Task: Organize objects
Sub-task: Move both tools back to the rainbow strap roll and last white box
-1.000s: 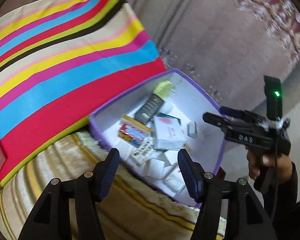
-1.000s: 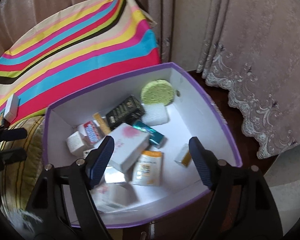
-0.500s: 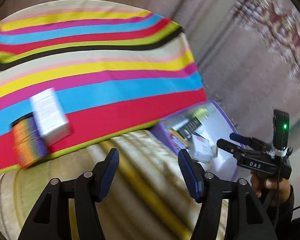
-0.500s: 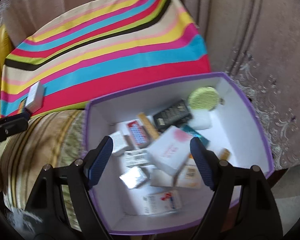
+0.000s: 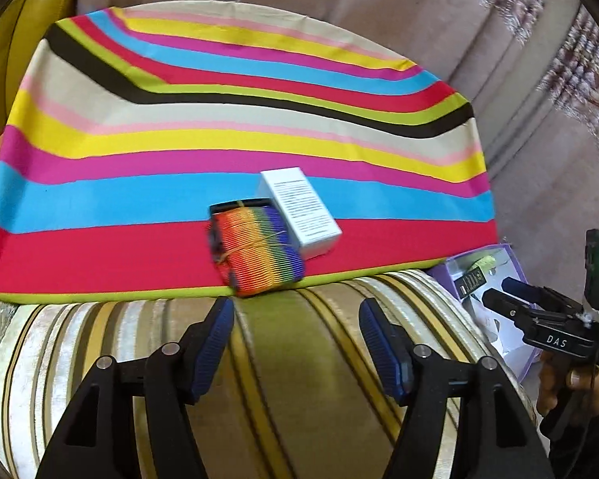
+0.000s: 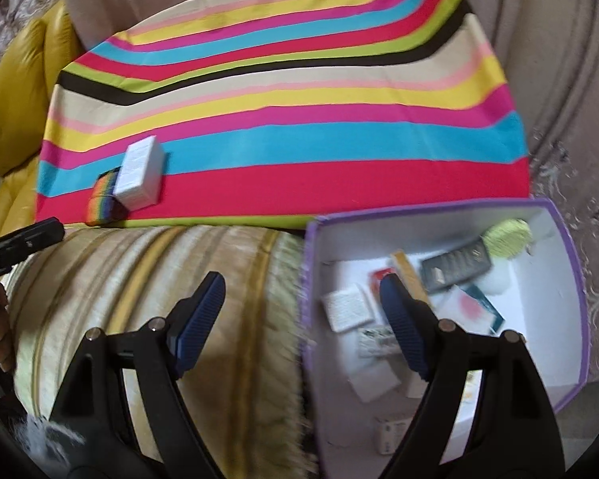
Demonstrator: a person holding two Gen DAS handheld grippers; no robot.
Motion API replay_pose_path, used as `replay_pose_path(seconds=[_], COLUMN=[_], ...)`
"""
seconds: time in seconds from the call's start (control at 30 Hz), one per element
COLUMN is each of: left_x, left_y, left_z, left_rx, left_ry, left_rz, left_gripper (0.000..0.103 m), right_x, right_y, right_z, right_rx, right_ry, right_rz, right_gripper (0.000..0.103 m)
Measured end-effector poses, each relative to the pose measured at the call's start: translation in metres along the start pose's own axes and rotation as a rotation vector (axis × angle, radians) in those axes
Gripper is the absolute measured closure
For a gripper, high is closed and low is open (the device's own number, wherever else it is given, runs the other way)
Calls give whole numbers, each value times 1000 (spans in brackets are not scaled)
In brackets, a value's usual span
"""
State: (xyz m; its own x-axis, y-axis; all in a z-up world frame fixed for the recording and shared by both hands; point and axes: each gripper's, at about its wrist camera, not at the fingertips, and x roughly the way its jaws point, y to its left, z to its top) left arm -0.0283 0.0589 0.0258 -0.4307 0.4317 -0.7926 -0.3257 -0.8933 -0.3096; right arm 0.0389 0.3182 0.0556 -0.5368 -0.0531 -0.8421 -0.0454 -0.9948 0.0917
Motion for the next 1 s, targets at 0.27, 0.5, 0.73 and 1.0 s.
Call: replay_pose_path(seconds=[0.27, 0.5, 0.73, 1.0], left_x=[21, 45, 78, 78], left_y=[12, 6, 10, 23], left_z=[8, 26, 36, 46], left_rx=[-64, -73, -64, -57], left_ry=[61, 84, 175, 131], left_rz=[39, 72, 146, 181], left_gripper=[32, 23, 22, 21], right_x=[19, 34, 40, 53], right_y=[43, 65, 69, 84], right_z=[21, 31, 39, 49], right_rx=[-71, -112, -125, -128], right_ry=[18, 45, 59, 78], right_rz=[61, 96, 92, 112], right_gripper=[21, 21, 20, 20])
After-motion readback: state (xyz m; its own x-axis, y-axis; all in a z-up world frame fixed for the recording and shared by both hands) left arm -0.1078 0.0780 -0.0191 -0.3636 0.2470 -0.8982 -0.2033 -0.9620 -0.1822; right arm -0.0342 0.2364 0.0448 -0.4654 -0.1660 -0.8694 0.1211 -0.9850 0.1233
